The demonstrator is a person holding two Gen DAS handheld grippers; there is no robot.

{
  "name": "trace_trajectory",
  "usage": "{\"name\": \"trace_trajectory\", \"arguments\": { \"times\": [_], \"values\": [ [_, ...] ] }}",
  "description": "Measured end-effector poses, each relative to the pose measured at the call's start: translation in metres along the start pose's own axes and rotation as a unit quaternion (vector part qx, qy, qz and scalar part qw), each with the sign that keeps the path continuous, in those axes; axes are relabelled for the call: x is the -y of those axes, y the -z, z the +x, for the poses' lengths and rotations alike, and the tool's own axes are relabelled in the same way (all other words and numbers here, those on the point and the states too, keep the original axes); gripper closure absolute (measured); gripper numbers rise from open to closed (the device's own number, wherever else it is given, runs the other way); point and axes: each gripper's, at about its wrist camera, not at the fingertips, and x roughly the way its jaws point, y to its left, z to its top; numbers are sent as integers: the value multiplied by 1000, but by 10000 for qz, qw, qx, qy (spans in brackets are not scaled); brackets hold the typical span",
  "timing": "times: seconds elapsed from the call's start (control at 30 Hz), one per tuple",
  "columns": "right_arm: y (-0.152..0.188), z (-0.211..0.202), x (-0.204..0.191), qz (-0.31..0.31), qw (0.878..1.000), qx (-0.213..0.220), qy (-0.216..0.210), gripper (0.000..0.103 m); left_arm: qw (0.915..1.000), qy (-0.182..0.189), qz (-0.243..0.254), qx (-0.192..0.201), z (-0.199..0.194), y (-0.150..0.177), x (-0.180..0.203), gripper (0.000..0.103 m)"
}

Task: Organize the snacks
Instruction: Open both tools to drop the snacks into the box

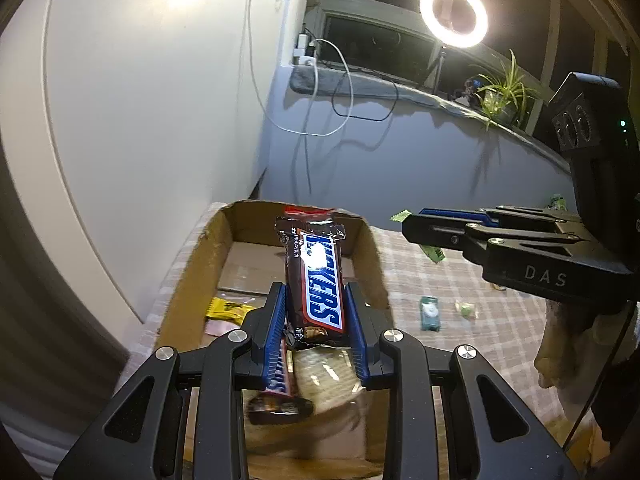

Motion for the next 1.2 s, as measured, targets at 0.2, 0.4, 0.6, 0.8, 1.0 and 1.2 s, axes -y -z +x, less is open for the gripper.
{"name": "trace_trajectory", "arguments": {
  "times": [0.2, 0.4, 0.6, 0.8, 1.0, 1.2],
  "values": [
    [-4, 19, -5, -41, 9999, -117, -25, 81, 9999, -55, -77, -47, 6, 0, -11, 75],
    [-8, 35, -8, -61, 9997, -211, -44, 81, 9999, -70, -131, -78, 9, 1, -18, 75],
    [-10, 47, -9, -74, 9995, -300, -75, 81, 9998, -89, -174, -107, 10, 2, -23, 75],
    [-11, 53, -8, -77, 9995, -314, -48, 80, 9996, -150, -194, -105, 10, 1, -26, 74],
    [-11, 51, -9, -91, 9997, -245, 18, 48, 9995, -242, -180, -50, 6, 0, -26, 66],
    [-12, 43, -9, -110, 9997, -137, 148, 36, 9994, -320, -147, -1, 4, 1, -25, 53]
  ]
}}
